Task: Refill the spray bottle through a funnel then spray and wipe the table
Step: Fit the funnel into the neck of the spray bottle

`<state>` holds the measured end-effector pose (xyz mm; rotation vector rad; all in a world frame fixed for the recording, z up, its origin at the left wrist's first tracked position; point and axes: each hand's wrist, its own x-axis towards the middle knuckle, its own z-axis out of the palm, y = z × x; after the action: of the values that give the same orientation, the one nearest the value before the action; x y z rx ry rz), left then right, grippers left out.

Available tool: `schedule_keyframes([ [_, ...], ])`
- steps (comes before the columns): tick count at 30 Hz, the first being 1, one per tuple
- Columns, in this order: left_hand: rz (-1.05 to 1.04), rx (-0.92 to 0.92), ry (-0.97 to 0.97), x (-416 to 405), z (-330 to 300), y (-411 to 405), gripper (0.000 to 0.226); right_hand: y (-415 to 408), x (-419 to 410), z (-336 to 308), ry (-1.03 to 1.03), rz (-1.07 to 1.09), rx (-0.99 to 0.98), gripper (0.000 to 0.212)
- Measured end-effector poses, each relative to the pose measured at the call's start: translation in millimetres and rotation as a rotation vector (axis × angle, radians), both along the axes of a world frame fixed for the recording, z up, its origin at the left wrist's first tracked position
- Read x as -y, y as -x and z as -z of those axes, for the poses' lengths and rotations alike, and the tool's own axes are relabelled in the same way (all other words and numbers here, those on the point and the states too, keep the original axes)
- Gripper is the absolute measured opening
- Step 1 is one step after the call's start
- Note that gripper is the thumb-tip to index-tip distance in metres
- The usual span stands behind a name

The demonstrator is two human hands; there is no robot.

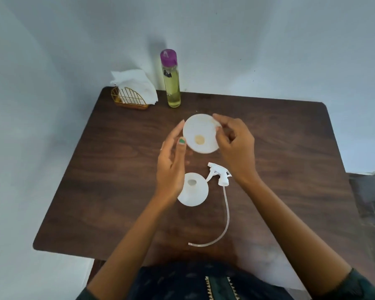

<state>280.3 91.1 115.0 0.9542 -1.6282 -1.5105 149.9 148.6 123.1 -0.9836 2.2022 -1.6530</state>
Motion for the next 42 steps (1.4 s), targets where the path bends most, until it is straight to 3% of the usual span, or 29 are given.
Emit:
schedule_keyframes([
  [4,-0.009,0.046,0.003,-25,21,-25,0.030,-17,-18,-4,-0.020,-0.031,-0.066,0.026],
  [7,0.041,0.165,0.020,-37,45,-41,0.038,-25,-27,-4,-0.035,-0.049,-0.081,0.027],
  [11,0.060,0.335,0.057,-40,65,-50,0.027,-33,-36,-3,-0.049,-0.070,-0.124,0.025],
  [18,-0.046,0.471,0.244,-39,69,-52,0.037,-40,-44,4,-0.107,-0.093,-0.139,0.025],
  [42,-0.041,0.481,0.214,-39,73,-55,0.040,-42,-41,32,-0.258,-0.119,-0.235,0.029],
])
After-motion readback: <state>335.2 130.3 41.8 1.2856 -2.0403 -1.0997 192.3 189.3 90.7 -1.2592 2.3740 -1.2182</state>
